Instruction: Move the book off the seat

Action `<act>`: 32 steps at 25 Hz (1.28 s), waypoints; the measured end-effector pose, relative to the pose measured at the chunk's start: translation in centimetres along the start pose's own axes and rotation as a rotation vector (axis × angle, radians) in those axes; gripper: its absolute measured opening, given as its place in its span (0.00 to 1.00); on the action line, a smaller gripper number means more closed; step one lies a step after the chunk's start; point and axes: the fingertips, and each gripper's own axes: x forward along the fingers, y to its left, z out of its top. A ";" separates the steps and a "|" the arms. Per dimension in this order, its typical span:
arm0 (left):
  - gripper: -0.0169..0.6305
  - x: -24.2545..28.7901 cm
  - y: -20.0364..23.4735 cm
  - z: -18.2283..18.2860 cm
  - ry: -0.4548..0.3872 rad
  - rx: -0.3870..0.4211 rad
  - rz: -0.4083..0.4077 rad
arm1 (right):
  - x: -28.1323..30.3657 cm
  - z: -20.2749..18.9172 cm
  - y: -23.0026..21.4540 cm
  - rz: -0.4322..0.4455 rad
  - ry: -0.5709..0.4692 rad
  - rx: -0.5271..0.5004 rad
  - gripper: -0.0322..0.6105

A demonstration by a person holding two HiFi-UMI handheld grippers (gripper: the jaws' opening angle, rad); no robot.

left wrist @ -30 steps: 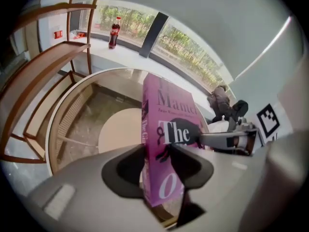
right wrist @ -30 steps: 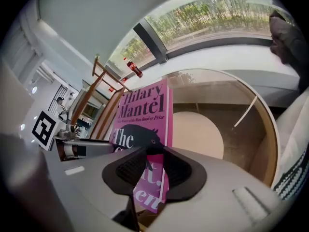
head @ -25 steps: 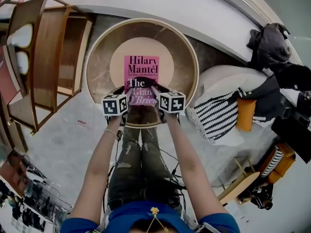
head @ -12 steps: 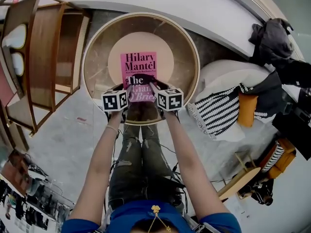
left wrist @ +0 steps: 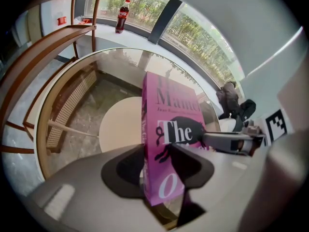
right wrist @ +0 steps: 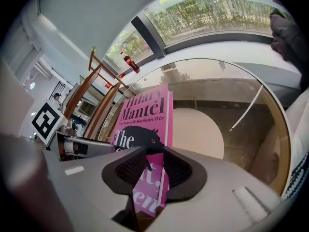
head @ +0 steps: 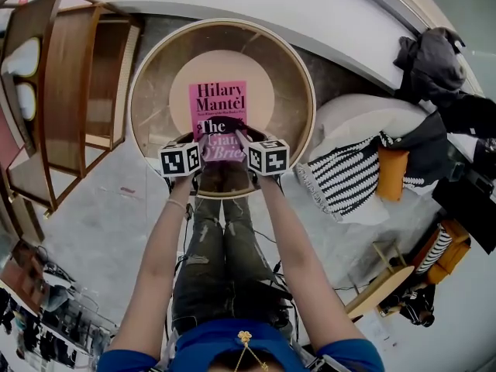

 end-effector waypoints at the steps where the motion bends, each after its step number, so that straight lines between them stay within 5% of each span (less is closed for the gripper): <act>1: 0.29 0.0 -0.1 0.0 -0.002 0.000 -0.001 | 0.0 0.0 0.0 0.001 -0.002 0.001 0.22; 32: 0.29 0.1 -0.2 0.0 -0.014 -0.019 -0.008 | 0.0 0.0 0.0 0.019 -0.021 0.031 0.22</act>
